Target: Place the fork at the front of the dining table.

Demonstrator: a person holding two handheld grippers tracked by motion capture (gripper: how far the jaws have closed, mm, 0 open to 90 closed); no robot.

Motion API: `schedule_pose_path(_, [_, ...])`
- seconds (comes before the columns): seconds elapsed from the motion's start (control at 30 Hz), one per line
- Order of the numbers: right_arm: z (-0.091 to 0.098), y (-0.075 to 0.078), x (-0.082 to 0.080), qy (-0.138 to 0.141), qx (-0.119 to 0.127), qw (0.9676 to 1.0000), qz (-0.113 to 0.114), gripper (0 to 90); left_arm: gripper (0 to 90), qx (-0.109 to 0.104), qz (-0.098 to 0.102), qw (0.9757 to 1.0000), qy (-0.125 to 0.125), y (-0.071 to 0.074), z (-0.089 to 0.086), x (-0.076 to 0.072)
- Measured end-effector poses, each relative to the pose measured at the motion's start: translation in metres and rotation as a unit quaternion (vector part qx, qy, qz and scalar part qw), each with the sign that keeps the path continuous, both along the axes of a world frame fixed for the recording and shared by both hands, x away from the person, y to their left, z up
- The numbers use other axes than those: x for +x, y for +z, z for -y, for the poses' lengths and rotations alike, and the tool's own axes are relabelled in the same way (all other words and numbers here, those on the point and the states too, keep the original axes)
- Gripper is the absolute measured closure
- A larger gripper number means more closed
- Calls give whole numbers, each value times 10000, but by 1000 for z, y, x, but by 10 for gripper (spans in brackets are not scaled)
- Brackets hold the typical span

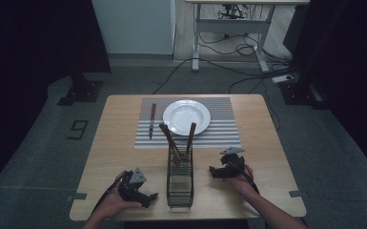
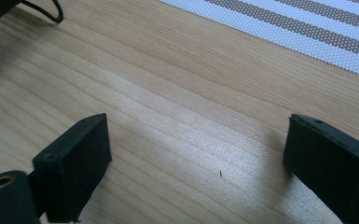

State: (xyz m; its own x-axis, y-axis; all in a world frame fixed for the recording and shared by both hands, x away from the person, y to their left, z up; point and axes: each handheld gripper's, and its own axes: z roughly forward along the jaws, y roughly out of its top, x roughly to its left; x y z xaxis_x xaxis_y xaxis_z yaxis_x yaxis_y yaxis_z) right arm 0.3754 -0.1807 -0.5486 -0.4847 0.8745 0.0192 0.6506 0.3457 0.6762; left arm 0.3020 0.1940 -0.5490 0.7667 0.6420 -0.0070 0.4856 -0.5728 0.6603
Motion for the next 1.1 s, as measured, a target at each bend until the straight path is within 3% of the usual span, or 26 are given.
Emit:
schedule_pose_path(0.13, [2,4,-1,43,163,9998,-80,101,0,1,-3,10000,-49,0,-1,0])
schedule_pose_path(0.5, [4,25,-10,202,377,9985,340,135,0,-6,-8,10000,-87,0,-2,0])
schedule_pose_path(0.77, [8,34,-13,366,580,9967,433,137,0,-12,-5,10000,-89,0,-3,0])
schedule_pose_path(1.1, [7,58,-19,643,933,9910,710,145,0,-7,-6,10000,-96,0,-3,0])
